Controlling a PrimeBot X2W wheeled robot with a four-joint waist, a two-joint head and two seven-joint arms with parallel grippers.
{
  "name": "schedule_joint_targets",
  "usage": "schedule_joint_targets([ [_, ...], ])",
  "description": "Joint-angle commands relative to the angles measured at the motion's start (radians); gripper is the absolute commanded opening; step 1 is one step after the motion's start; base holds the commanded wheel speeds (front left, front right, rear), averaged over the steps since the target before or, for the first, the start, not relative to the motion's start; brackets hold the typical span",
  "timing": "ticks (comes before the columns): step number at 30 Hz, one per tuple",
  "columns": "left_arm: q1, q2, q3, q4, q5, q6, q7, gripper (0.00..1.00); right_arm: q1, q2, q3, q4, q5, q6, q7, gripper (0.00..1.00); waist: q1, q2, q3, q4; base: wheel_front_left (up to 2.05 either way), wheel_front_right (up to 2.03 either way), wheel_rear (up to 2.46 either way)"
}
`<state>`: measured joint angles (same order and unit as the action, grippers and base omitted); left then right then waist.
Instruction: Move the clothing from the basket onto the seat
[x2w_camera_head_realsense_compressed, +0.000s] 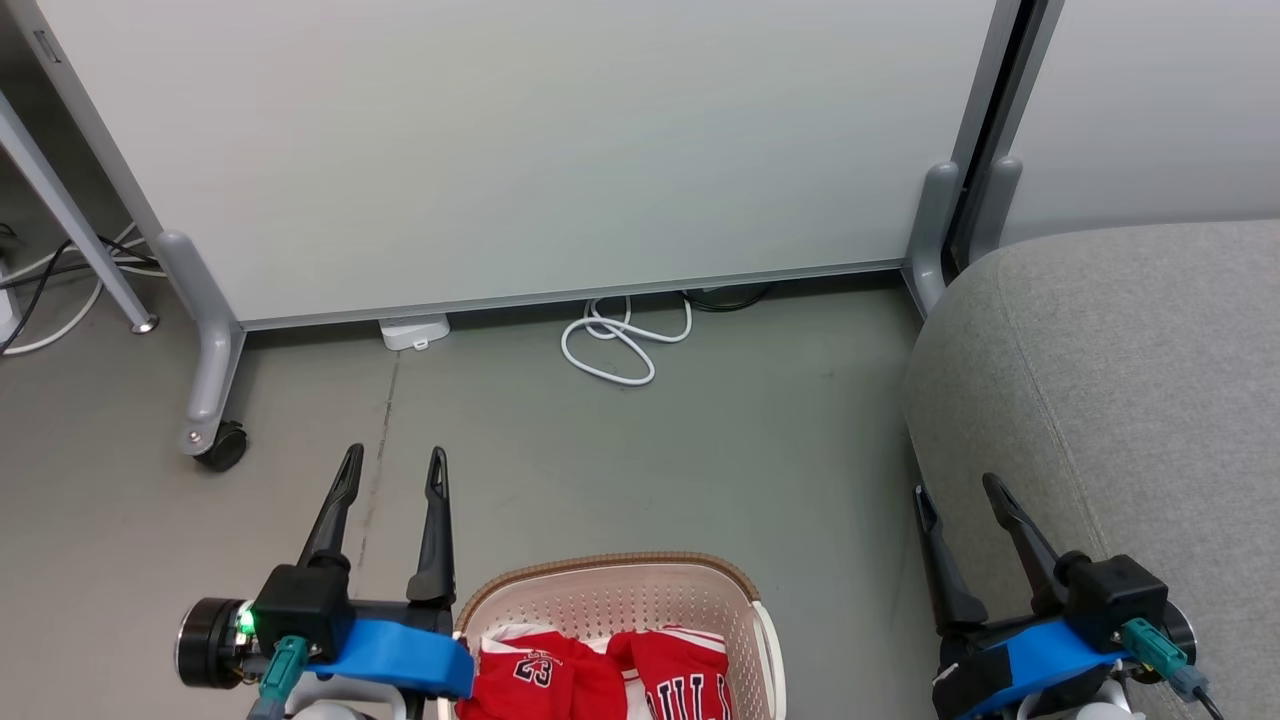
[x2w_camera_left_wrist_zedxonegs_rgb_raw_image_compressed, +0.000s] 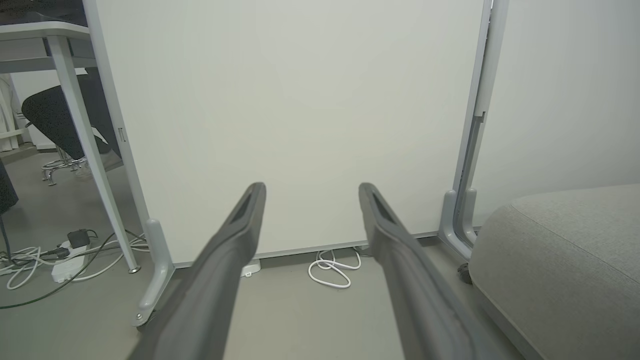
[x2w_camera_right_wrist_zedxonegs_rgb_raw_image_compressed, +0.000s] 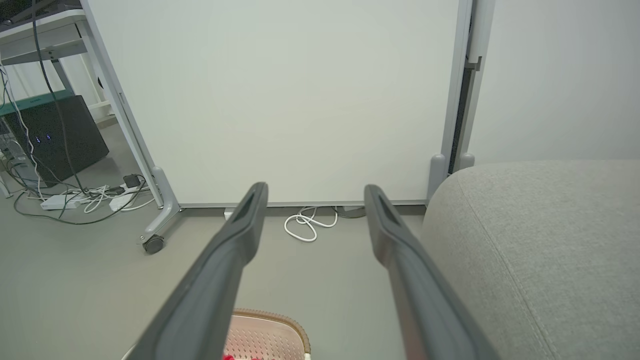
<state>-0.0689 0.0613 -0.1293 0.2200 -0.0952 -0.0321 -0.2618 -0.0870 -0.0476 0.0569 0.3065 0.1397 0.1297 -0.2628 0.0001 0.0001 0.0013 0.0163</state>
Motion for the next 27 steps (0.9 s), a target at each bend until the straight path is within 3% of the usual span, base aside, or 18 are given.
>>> schedule_joint_targets([
  [1, -0.025, 0.003, -0.001, 0.002, 0.013, -0.008, -0.005, 1.0, -0.009, -0.005, -0.002, -0.005, -0.015, 0.002, -0.003, 1.0, -0.0001, -0.0001, 0.003, 0.001, 0.0, 0.0, 0.0],
  [11, -0.102, 0.02, -0.042, 0.069, 0.046, -0.054, -0.004, 1.0, -0.035, -0.005, -0.007, -0.041, -0.044, 0.001, -0.003, 1.0, -0.0001, -0.0001, 0.053, -0.013, 0.0, 0.0, 0.0],
  [27, -0.283, 0.057, -0.186, 0.25, 0.078, -0.095, -0.004, 1.0, -0.138, -0.004, -0.007, -0.099, -0.102, 0.001, -0.002, 1.0, -0.0001, -0.0001, 0.234, -0.061, 0.0, 0.0, 0.0],
])
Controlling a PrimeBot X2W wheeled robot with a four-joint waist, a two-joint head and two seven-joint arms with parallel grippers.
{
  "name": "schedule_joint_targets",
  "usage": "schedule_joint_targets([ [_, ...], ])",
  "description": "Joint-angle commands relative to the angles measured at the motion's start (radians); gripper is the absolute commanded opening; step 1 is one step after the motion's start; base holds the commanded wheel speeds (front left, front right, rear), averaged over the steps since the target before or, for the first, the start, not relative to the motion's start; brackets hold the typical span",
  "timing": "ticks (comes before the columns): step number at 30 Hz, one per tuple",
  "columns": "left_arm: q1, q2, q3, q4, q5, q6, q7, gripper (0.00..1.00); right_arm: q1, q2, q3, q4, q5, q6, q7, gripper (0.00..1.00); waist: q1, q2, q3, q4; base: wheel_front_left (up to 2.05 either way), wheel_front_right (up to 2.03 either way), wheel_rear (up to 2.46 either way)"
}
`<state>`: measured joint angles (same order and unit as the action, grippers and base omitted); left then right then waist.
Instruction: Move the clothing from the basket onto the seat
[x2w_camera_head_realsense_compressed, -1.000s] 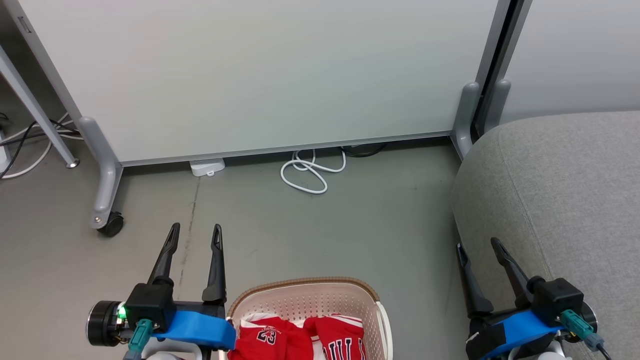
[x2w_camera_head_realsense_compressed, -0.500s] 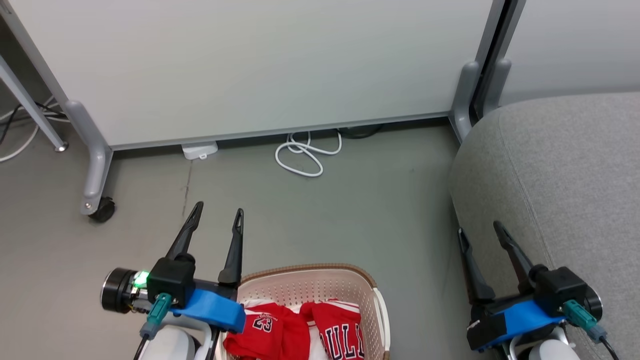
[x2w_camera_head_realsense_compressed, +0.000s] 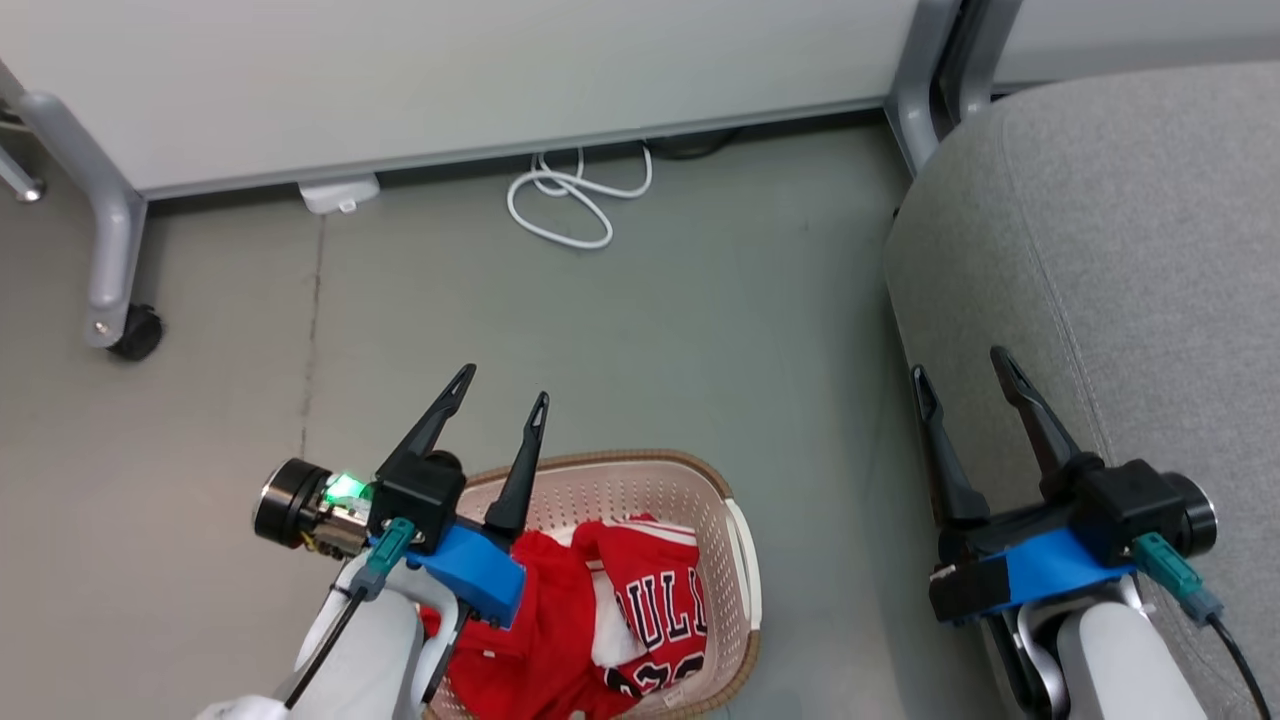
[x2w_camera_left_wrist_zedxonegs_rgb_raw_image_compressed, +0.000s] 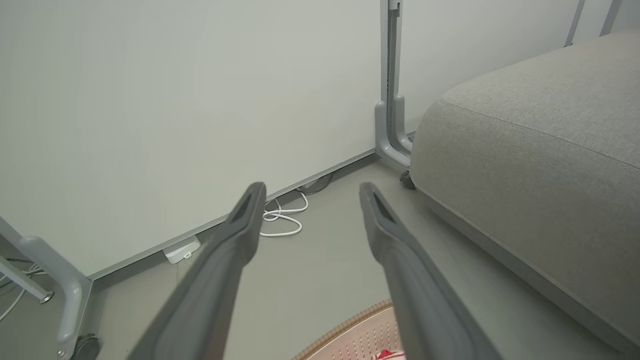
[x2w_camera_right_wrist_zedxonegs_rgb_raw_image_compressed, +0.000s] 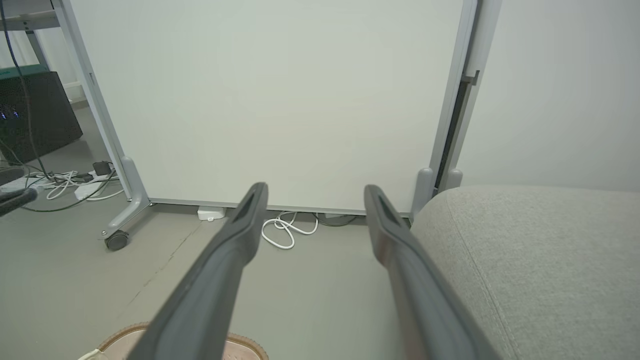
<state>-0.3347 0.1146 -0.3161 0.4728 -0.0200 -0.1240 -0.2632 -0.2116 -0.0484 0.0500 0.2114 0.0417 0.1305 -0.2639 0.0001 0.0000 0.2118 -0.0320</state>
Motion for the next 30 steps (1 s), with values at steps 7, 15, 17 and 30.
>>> schedule_joint_targets([
  [7, -0.102, 0.019, -0.084, 0.101, -0.001, -0.006, -0.002, 1.0, -0.073, -0.004, 0.013, -0.02, -0.014, 0.0, -0.001, 1.0, -0.0001, 0.0, 0.118, -0.047, 0.0, 0.0, 0.0],
  [15, -0.203, 0.023, -0.199, 0.226, -0.036, -0.006, -0.003, 1.0, -0.13, -0.003, 0.027, -0.038, -0.007, 0.0, -0.001, 1.0, -0.0001, 0.0, 0.232, -0.089, 0.0, 0.0, 0.0],
  [17, -0.228, 0.027, -0.241, 0.272, -0.041, -0.006, -0.003, 1.0, -0.143, -0.003, 0.032, -0.043, -0.007, 0.0, -0.001, 1.0, -0.0001, 0.0, 0.26, -0.099, 0.0, 0.0, 0.0],
  [30, -0.37, 0.013, -0.403, 0.509, -0.185, -0.007, -0.003, 1.0, -0.214, -0.003, 0.041, -0.082, -0.023, 0.0, -0.001, 1.0, -0.0001, 0.0, 0.433, -0.138, 0.0, 0.0, 0.0],
])
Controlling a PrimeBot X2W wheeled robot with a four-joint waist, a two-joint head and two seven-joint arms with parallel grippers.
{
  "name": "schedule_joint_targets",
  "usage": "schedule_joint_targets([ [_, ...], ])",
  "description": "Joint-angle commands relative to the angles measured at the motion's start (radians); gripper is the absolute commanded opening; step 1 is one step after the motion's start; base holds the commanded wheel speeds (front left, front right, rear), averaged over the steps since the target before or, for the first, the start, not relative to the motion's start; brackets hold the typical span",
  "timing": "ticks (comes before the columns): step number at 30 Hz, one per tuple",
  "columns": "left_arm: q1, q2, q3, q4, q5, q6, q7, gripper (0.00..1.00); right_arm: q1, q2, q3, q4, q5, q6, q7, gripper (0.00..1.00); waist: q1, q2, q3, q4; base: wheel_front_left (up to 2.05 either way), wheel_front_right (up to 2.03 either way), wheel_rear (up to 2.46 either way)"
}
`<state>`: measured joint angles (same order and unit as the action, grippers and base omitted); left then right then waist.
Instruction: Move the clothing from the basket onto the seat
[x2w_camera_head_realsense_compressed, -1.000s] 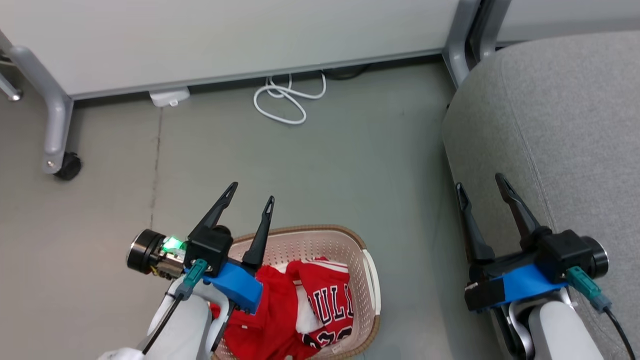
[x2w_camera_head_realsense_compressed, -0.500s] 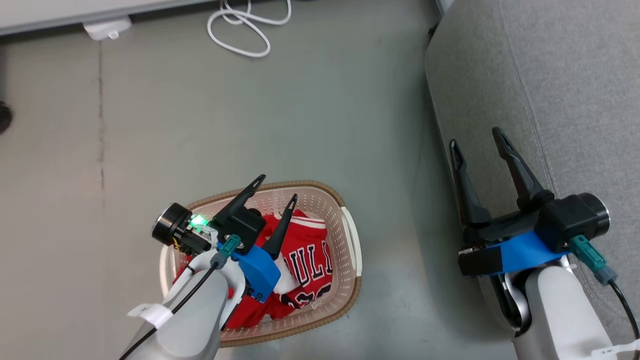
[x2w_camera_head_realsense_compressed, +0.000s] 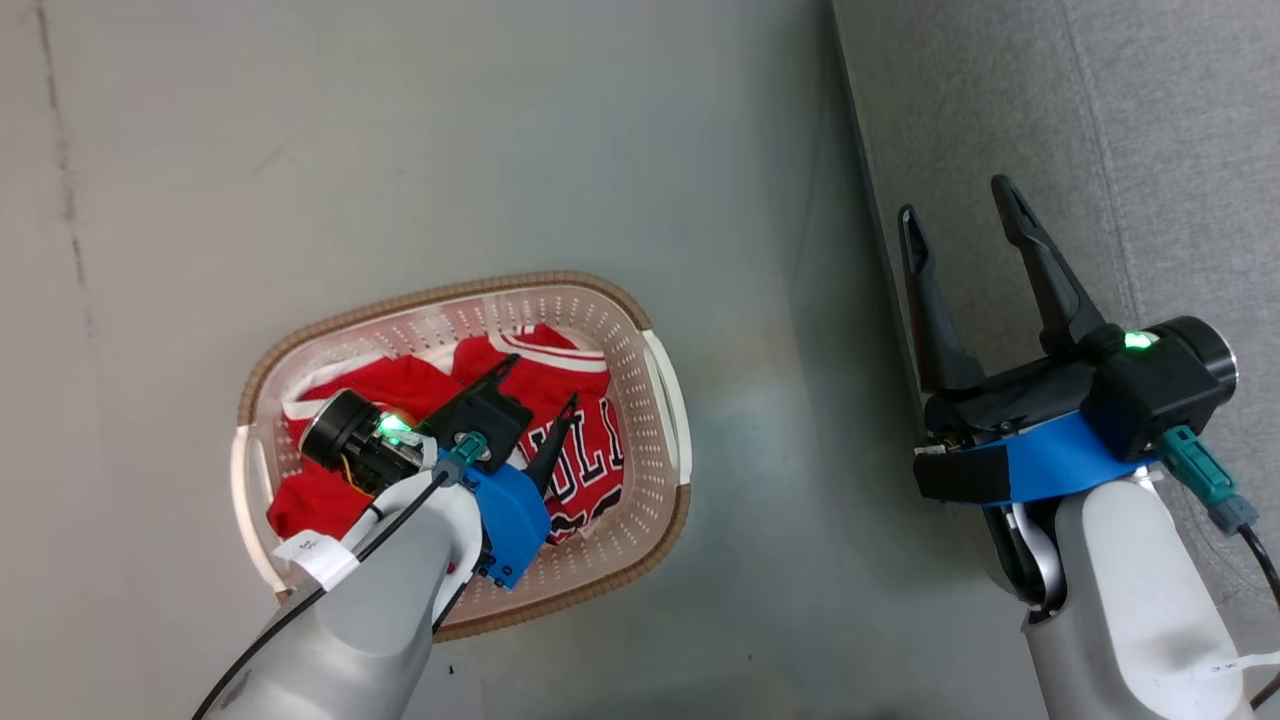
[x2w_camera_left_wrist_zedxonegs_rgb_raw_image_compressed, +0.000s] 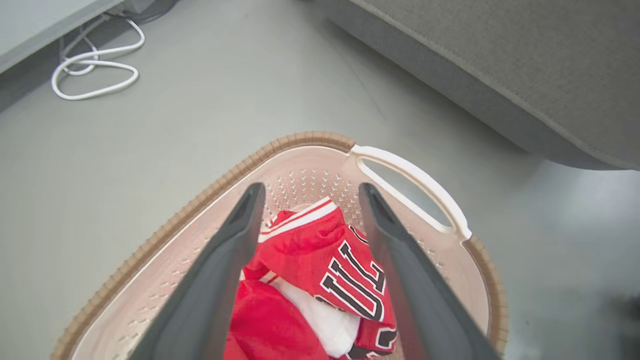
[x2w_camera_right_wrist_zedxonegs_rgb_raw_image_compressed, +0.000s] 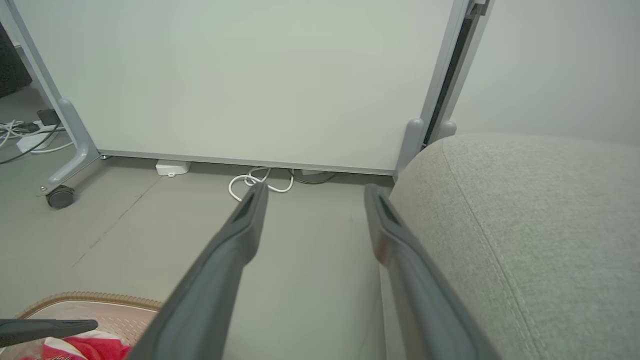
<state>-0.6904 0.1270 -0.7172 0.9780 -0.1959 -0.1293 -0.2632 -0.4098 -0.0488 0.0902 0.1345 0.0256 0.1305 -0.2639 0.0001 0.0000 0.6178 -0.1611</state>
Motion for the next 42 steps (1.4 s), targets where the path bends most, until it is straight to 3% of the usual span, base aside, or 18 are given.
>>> schedule_joint_targets([
  [1, -0.023, -0.002, -0.015, 0.023, -0.024, -0.001, -0.002, 1.0, -0.019, -0.003, 0.0, -0.008, -0.009, 0.0, -0.001, 1.0, -0.0001, 0.0, 0.038, -0.01, 0.0, 0.0, 0.0],
  [8, -0.085, -0.02, -0.116, 0.127, -0.161, -0.001, 0.007, 1.0, -0.038, -0.005, -0.001, -0.026, -0.018, 0.0, -0.001, 1.0, -0.0001, 0.0, 0.111, -0.017, 0.0, 0.0, 0.0],
  [23, -0.167, -0.001, -0.273, 0.148, -0.499, -0.001, 0.243, 1.0, -0.058, -0.01, -0.006, -0.077, -0.023, 0.0, -0.001, 1.0, -0.0001, 0.0, 0.237, -0.017, 0.0, 0.0, 0.0],
  [36, -0.257, 0.013, -0.349, 0.16, -0.667, -0.001, 0.296, 1.0, -0.071, -0.013, 0.007, -0.116, -0.013, 0.0, -0.001, 1.0, -0.0001, 0.0, 0.33, -0.025, 0.0, 0.0, 0.0],
  [42, -0.304, 0.002, -0.386, 0.223, -0.666, -0.001, 0.332, 1.0, -0.067, -0.012, 0.006, -0.136, -0.013, 0.0, -0.001, 1.0, -0.0001, 0.0, 0.36, -0.024, 0.0, 0.0, 0.0],
])
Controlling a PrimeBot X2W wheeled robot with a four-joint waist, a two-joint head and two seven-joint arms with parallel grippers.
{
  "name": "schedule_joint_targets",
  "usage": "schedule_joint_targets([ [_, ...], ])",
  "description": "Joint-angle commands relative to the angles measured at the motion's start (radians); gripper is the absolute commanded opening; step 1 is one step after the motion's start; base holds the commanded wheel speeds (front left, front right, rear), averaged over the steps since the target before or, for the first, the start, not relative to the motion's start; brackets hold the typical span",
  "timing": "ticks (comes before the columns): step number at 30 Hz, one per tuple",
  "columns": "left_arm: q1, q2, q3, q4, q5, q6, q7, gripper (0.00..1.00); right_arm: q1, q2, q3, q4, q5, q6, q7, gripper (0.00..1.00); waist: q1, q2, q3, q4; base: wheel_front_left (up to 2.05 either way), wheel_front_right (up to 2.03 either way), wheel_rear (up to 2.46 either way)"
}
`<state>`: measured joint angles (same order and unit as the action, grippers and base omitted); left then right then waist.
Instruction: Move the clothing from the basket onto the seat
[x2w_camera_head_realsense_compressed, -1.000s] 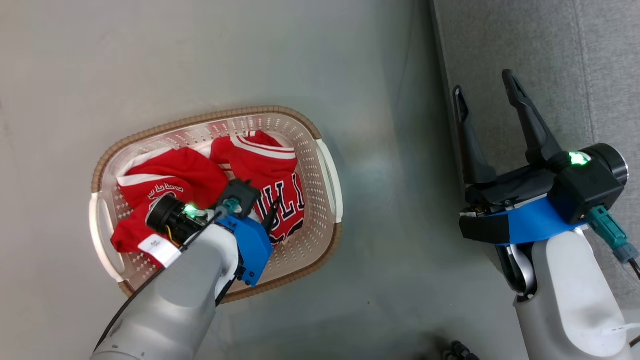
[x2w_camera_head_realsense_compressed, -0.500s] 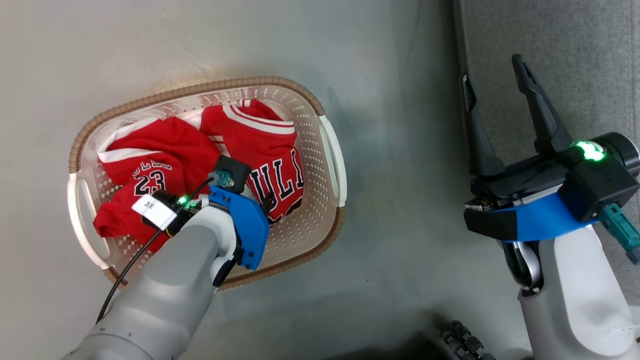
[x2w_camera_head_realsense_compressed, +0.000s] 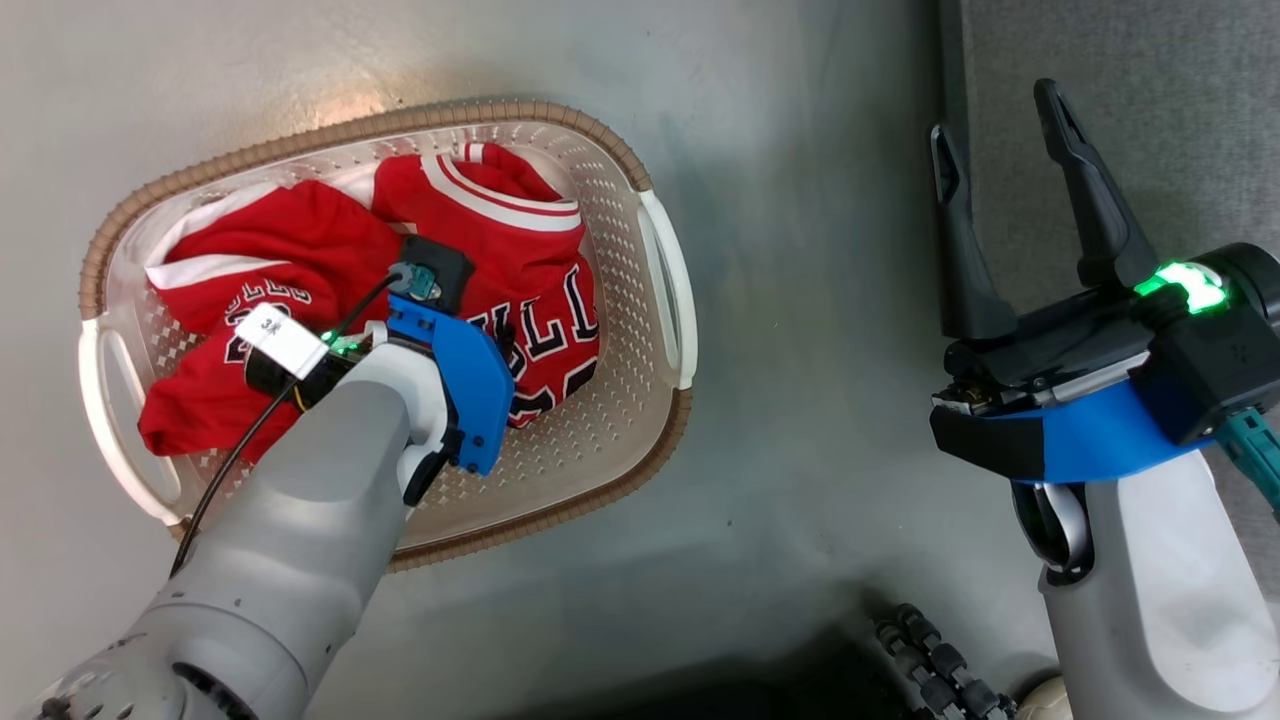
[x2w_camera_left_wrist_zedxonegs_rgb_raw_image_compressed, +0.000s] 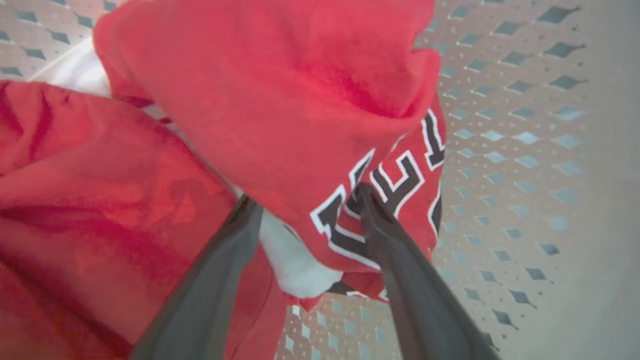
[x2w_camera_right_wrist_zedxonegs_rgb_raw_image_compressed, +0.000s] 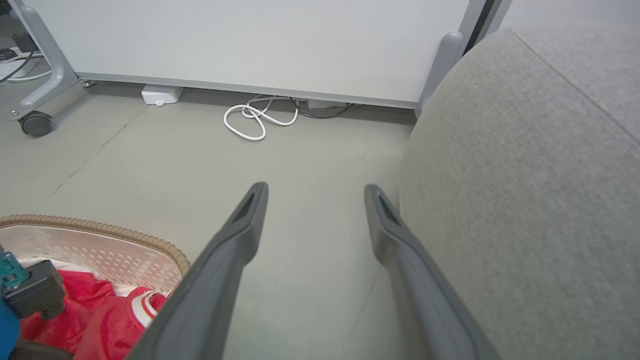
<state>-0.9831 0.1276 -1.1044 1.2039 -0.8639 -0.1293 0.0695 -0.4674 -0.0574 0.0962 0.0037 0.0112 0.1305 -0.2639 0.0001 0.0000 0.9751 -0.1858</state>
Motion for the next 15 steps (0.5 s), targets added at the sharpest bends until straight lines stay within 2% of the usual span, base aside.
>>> schedule_joint_targets([
  [1, -0.017, -0.004, -0.002, 0.005, -0.001, -0.001, 0.001, 1.0, -0.008, -0.003, 0.001, -0.008, 0.001, 0.0, -0.001, 1.0, -0.0001, 0.0, 0.007, 0.001, 0.0, 0.0, 0.0],
  [11, -0.052, -0.046, -0.01, 0.03, -0.051, -0.001, -0.014, 1.0, 0.005, -0.001, 0.007, -0.032, 0.006, 0.0, -0.001, 1.0, -0.0001, 0.0, 0.035, 0.002, 0.0, 0.0, 0.0],
  [15, -0.058, -0.054, -0.024, 0.04, -0.049, -0.001, -0.052, 1.0, 0.011, 0.0, 0.006, -0.035, 0.006, 0.0, -0.001, 1.0, -0.0001, 0.0, 0.038, 0.003, 0.0, 0.0, 0.0],
])
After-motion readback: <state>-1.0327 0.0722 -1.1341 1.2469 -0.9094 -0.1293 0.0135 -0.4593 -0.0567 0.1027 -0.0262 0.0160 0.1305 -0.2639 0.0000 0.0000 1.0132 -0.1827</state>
